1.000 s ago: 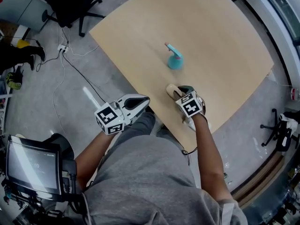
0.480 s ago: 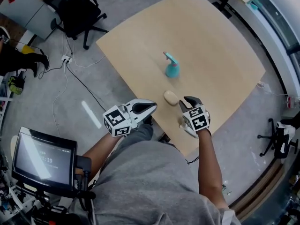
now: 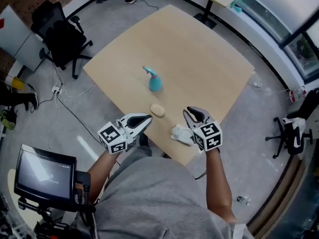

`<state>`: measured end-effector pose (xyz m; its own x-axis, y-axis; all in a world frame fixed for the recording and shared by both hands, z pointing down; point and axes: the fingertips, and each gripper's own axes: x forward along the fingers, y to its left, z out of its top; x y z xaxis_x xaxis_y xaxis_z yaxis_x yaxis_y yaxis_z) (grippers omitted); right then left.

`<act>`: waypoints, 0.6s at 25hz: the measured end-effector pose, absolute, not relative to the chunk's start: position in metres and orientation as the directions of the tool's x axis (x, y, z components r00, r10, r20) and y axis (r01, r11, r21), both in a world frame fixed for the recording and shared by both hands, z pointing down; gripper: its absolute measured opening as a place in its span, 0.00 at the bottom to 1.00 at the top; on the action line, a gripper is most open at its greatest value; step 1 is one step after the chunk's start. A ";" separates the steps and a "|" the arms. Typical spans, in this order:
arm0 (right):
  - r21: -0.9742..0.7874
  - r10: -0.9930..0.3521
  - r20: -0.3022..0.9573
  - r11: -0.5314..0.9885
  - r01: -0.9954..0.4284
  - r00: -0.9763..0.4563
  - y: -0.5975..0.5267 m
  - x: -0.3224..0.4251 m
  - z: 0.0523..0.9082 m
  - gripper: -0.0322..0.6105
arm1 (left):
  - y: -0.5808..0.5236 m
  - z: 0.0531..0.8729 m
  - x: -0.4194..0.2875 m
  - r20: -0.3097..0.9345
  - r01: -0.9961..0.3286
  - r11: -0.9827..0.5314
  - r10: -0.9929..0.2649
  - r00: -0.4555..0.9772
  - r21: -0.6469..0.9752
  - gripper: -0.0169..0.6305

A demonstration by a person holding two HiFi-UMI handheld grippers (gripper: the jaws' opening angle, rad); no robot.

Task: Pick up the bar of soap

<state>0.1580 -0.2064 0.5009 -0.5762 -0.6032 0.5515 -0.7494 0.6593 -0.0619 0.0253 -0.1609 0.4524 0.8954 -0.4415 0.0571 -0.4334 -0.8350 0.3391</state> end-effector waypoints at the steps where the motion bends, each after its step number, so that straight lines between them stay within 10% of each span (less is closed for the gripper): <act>1: -0.066 -0.625 0.523 0.649 -0.758 -0.580 -0.202 0.165 0.488 0.16 | -0.158 0.448 0.029 0.052 -0.434 -0.838 -0.443 0.895 0.331 0.04; 15: -0.090 -0.802 0.136 0.574 -0.814 -0.581 -0.126 0.248 0.340 0.09 | -0.111 0.364 0.074 -0.071 -0.432 -0.886 -0.448 0.891 0.172 0.03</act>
<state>0.2482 -0.1265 0.3404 -0.5813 -0.8022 0.1360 -0.8136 0.5744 -0.0901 0.0744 -0.1112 0.3643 0.8911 -0.4481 -0.0713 -0.4315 -0.8855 0.1722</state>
